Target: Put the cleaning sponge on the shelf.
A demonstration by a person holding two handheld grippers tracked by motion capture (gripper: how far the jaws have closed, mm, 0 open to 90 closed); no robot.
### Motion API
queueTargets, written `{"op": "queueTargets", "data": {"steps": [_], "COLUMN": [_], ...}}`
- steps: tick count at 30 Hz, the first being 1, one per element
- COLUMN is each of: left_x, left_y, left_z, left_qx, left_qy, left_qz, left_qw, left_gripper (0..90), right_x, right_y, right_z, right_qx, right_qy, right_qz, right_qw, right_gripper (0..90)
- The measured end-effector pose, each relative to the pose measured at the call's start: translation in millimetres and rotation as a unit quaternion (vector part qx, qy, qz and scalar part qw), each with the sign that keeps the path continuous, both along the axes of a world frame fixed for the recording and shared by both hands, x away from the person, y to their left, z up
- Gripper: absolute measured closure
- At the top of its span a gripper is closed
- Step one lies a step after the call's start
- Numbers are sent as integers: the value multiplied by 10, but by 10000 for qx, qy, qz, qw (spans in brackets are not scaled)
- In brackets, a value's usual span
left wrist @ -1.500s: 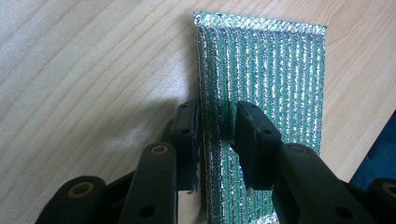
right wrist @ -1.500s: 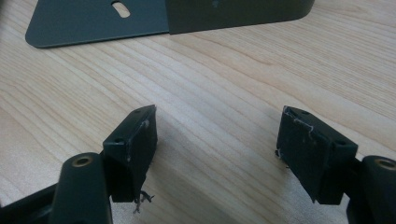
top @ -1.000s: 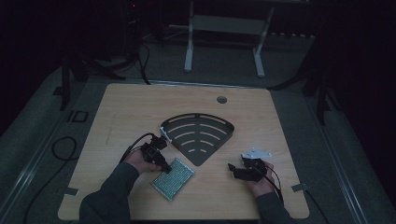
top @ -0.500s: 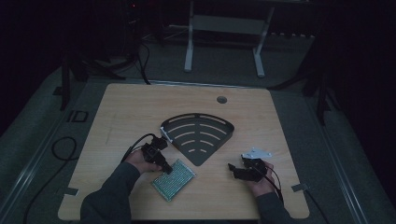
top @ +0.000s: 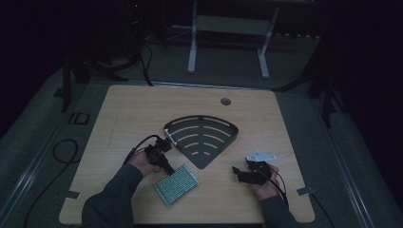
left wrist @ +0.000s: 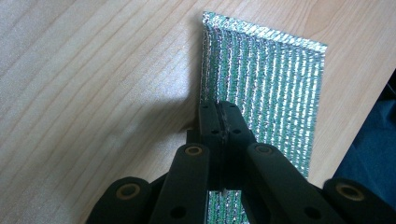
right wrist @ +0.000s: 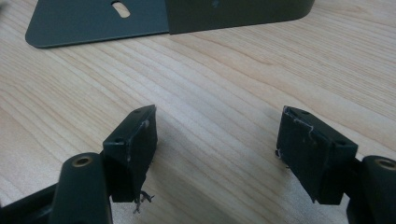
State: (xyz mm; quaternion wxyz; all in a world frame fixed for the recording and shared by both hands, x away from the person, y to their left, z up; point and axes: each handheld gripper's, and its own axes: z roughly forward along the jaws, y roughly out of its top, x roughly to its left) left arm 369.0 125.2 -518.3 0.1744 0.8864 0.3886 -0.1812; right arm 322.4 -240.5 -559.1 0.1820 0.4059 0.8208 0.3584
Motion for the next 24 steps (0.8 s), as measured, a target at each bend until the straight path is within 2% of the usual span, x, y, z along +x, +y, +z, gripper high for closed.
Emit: {"op": "queueTargets", "data": {"steps": [13,24], "left_x": [1,18], "left_y": [22,2], "left_z": [144,235], "left_qx": [-183,-224], "left_qy": [-110,-174], "left_qz": [7,-25], "left_qw": [9998,9996], "left_gripper": [900,900], "right_x": [1,1], "right_y": [0,-1], "right_z": [0,0], "right_qx": [-2,-4], "right_qy": [-4,-5], "right_qz": [4,5], "right_qw": [10000,10000], "right_gripper": [281,281]}}
